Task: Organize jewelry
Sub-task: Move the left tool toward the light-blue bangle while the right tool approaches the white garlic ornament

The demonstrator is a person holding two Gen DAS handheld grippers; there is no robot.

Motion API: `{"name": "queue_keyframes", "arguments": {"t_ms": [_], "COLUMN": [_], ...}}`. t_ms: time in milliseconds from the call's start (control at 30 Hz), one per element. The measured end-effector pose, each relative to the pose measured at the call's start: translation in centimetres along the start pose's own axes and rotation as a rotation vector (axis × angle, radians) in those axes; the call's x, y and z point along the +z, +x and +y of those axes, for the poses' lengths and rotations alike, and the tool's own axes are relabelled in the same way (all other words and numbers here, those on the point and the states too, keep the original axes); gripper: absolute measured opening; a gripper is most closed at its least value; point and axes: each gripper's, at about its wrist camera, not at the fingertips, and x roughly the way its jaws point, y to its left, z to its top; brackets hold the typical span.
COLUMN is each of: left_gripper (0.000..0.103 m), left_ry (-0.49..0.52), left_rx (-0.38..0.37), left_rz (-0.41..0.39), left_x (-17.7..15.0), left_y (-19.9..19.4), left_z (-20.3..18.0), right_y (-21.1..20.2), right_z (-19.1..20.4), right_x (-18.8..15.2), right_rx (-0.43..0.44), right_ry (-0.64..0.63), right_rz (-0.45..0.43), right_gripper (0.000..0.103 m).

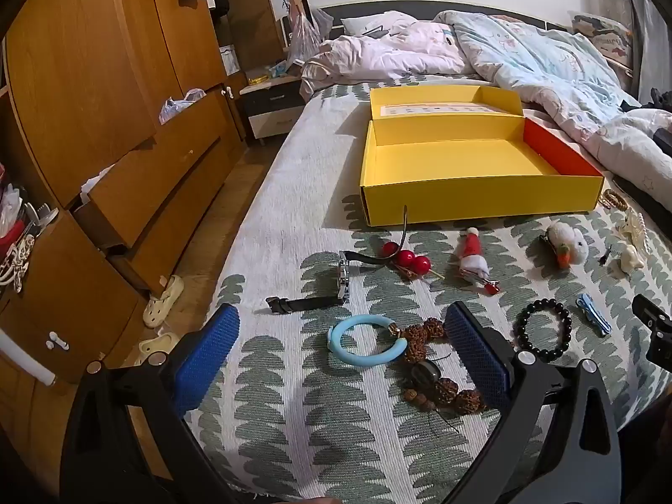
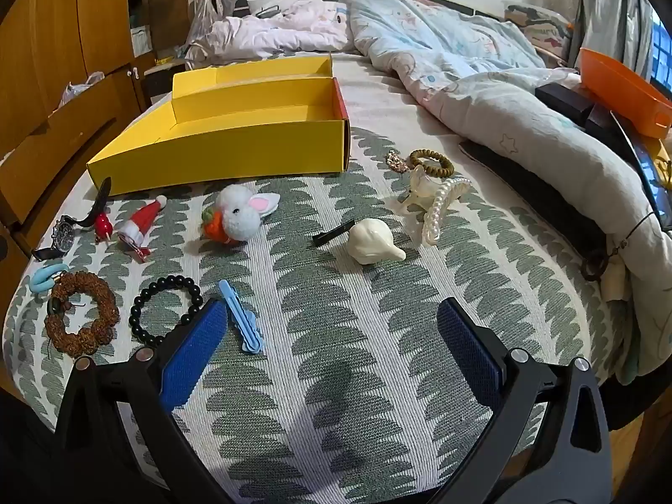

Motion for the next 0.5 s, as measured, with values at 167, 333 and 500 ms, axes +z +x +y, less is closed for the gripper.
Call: {"name": "queue_keyframes", "arguments": {"t_ms": [167, 333, 500], "left_gripper": [0.097, 0.097, 0.097], "left_ry": [0.002, 0.0, 0.004], "left_rx": [0.001, 0.002, 0.004], "left_rz": [0.0, 0.002, 0.003], "left_x": [0.0, 0.05, 0.03], "left_y": [0.01, 0.01, 0.05], "left_z": [0.0, 0.21, 0.14], "right_y": [0.22, -0.06, 0.03], "right_z": [-0.29, -0.14, 0.06], "right_x": [0.01, -0.23, -0.12], "right_rx": [0.003, -0.001, -0.004], "right_ry": [0.005, -0.005, -0.005], "right_rz": [0.0, 0.001, 0.001], "right_gripper": [0.1, 0.1, 0.1]}}
